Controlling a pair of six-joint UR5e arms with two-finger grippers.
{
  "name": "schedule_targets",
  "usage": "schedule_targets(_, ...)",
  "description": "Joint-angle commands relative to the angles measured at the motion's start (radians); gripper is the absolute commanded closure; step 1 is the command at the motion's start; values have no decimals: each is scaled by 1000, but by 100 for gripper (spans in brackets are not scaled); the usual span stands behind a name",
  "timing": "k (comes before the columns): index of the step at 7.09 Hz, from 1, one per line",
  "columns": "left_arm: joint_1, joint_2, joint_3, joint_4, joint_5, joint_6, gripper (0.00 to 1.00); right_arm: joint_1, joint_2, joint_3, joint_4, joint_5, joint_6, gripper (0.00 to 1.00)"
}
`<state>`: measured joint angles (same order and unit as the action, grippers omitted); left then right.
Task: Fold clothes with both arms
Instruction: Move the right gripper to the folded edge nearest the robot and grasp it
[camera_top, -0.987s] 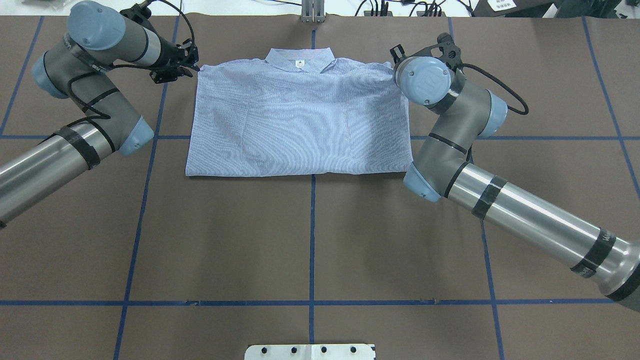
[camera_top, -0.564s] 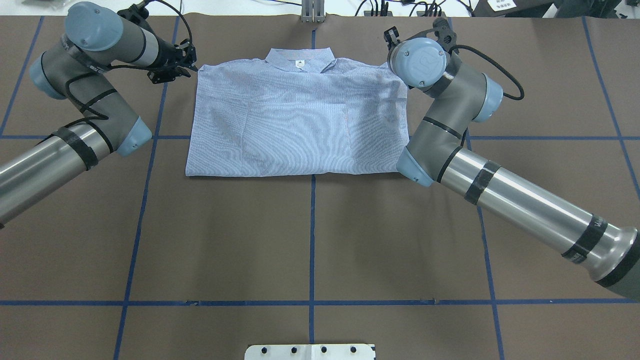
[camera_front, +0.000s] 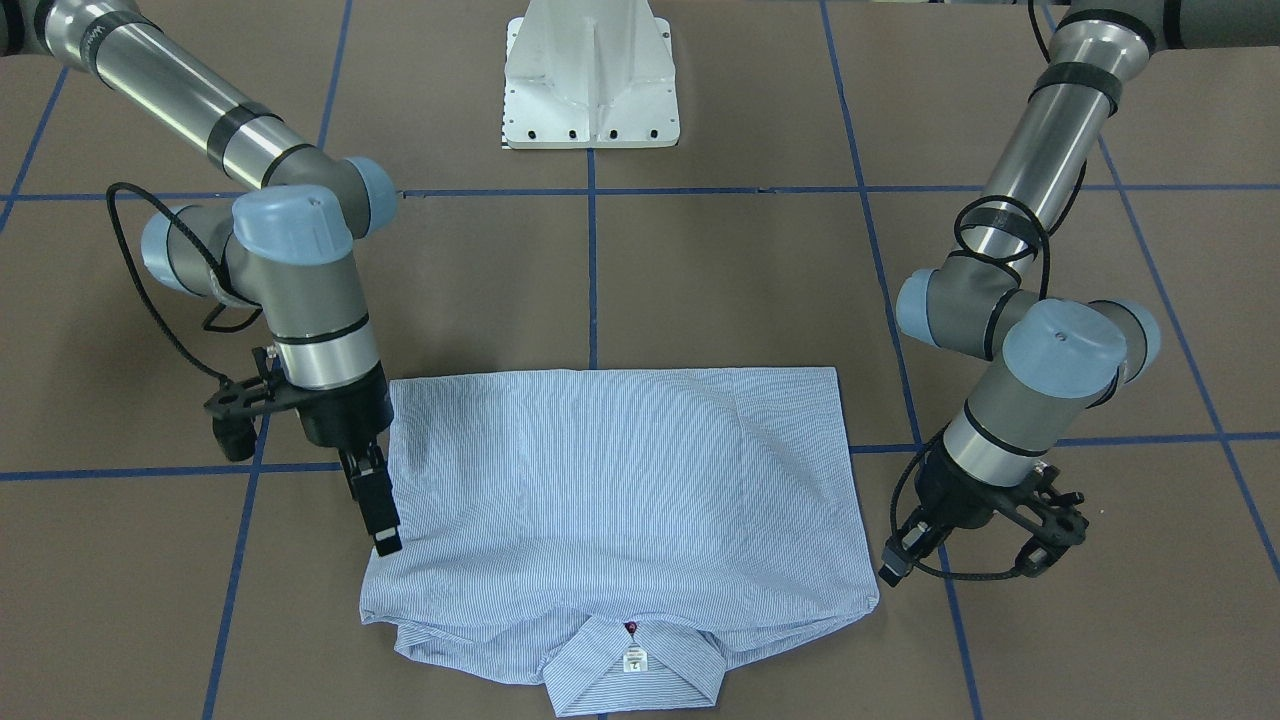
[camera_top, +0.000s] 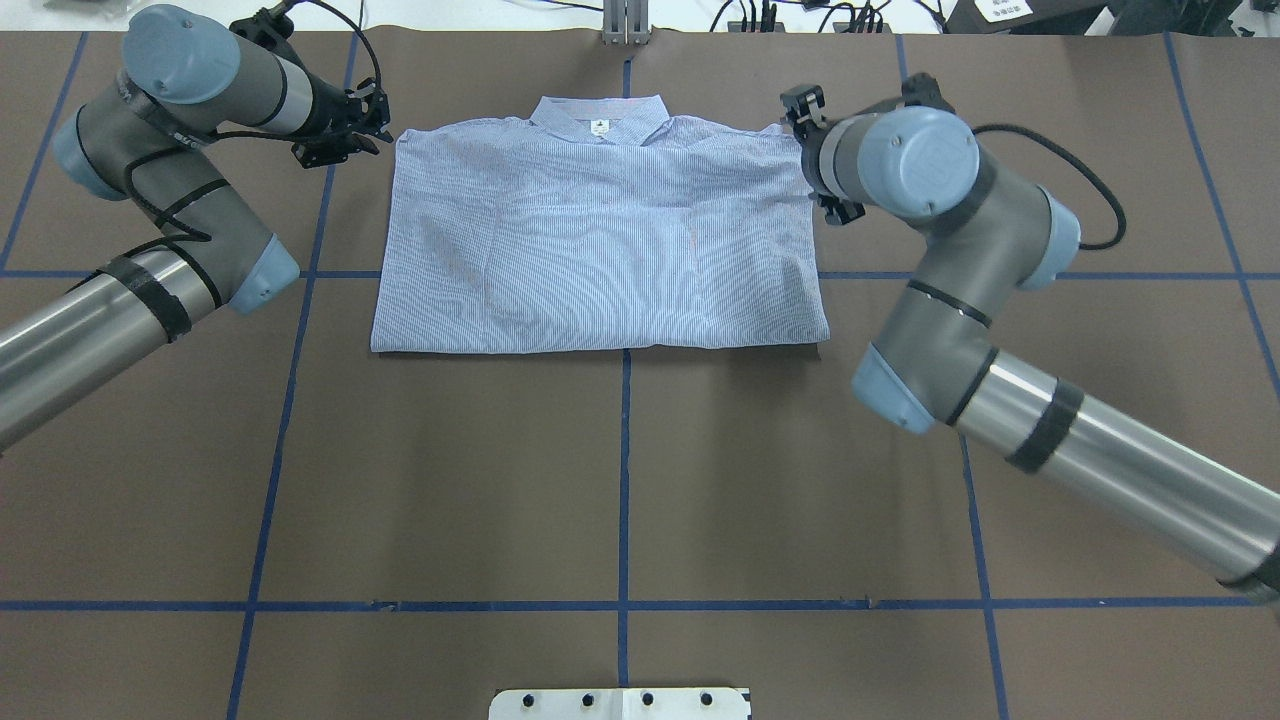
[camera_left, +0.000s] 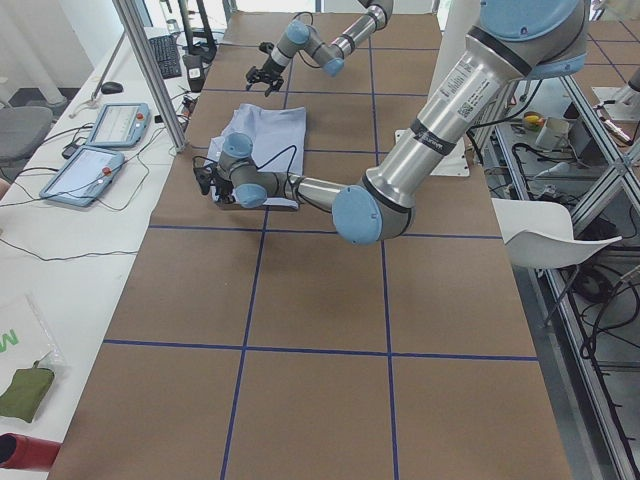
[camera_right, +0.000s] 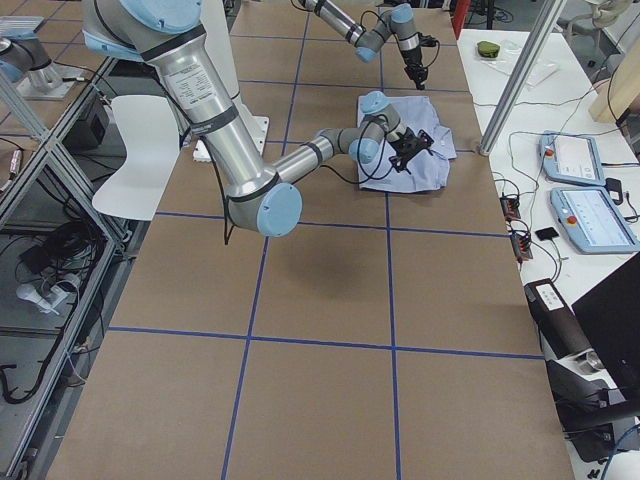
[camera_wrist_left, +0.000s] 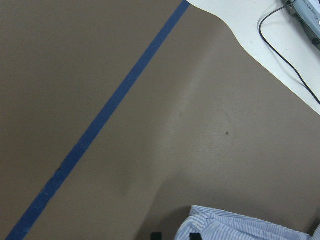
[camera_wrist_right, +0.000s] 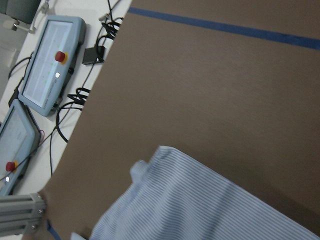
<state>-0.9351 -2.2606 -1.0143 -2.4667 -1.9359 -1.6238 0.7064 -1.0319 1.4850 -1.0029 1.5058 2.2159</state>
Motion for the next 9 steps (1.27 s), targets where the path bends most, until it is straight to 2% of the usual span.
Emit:
schedule_targets(1,-1,22,-13,-15,1,5,69,-122,-152,153,-5,-38,27,0)
schedule_targets(7,2,24,-13,-23,2,4,68,-196,-209,164,-5,-38,27,1)
schedule_targets(8,2,24,-13,-23,2,4,68,-196,-205,163,-5,-38,27,13)
schedule_targets(9,4,24,-15,-21,2,4,68,-194,-205,166,-6,-39,27,56)
